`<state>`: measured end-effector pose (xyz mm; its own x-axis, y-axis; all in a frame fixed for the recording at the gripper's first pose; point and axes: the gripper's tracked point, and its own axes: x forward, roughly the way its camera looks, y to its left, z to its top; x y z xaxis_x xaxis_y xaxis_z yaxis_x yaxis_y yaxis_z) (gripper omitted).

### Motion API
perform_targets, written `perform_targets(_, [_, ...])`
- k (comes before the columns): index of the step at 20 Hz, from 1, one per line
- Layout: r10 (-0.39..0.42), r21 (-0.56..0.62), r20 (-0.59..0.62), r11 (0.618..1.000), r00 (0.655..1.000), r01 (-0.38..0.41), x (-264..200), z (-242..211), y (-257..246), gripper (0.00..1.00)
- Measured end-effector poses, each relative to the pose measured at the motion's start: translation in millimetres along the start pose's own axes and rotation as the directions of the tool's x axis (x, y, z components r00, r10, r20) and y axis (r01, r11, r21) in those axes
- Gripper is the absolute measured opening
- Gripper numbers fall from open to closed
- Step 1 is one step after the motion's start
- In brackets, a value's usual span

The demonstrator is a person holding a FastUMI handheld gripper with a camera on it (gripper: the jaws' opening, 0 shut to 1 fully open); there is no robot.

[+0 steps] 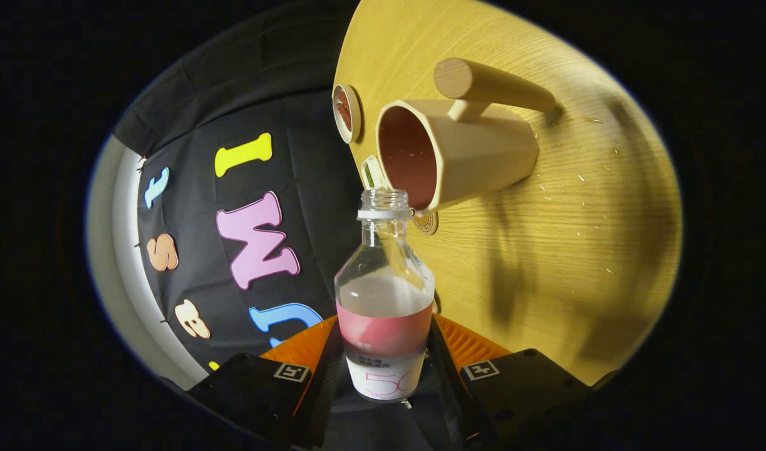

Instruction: Take the bottle from table, then pour the juice into the cup, finally place the bottle on the coaster

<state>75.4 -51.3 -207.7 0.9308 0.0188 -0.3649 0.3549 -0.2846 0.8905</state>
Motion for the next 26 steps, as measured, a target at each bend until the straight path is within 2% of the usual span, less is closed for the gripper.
perform_targets(26, [-0.002, 0.134, -0.023, 0.991, 1.000, 0.005, 0, -4, 18, 0.74])
